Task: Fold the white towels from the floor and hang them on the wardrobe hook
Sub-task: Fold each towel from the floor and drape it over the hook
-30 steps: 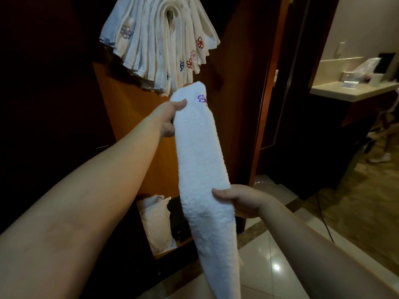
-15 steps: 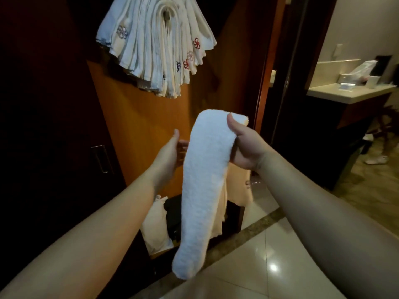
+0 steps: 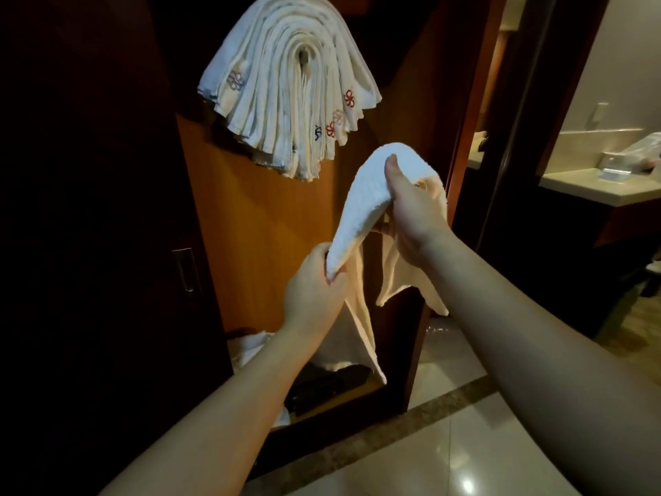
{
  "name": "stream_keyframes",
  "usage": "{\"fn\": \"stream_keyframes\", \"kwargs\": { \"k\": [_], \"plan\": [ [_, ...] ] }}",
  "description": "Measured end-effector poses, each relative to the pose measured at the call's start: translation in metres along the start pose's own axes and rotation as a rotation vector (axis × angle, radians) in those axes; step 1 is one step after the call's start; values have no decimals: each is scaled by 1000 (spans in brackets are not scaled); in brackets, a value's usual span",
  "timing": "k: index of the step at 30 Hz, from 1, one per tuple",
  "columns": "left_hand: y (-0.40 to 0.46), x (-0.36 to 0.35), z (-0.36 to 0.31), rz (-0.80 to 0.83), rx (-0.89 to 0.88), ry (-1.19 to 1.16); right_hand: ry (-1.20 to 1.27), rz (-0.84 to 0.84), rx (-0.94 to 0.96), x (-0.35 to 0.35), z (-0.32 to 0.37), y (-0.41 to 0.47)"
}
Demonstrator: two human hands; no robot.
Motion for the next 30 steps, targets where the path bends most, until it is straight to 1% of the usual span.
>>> {"fn": "stream_keyframes", "kwargs": {
  "k": [1, 3, 6, 8, 10, 14, 15, 18, 21, 24, 25, 27, 30],
  "plan": [
    [2, -1, -2, -22, -17, -12, -17, -1, 11, 1, 1, 1],
    [5, -4, -6, -60, -42, -35, -130, -2, 48, 2, 3, 1],
    [10, -8, -7, -108, -46, -43, -348, -88, 162, 7, 7, 2],
    [10, -10, -7, -124, -32, -80, -393, -119, 235, 9, 9, 3],
    [9, -14, -6, -109, -15, -109, -407, -138, 271, 9, 10, 4],
    [11, -25, 9, -36, 11, 90, -431, -166, 311, 12, 15, 8],
    [12, -27, 16, -4, 25, 93, -429, -177, 325, 14, 19, 10],
    [11, -29, 34, 93, 79, -19, -356, -189, 314, 22, 28, 14],
    [12, -30, 45, 99, 83, -68, -230, -156, 259, 25, 34, 19],
    [14, -33, 61, 140, 157, -150, -158, -148, 236, 23, 37, 23],
    [14, -34, 66, 164, 181, -138, -142, -154, 238, 23, 37, 24],
    [14, -34, 77, 180, 208, -4, -116, -159, 244, 25, 37, 28],
    [16, -26, 90, 139, 234, 162, -44, -144, 217, 30, 36, 34]
  ]
}}
Point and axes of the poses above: each hand's wrist, its own y-axis towards the middle knuckle, its own x-axis out of the back of the hand, z = x × y, the point moved 4 cm from there along y, towards the middle knuckle, and after that the axes turned 3 degrees about x, right-handed, at the moved point
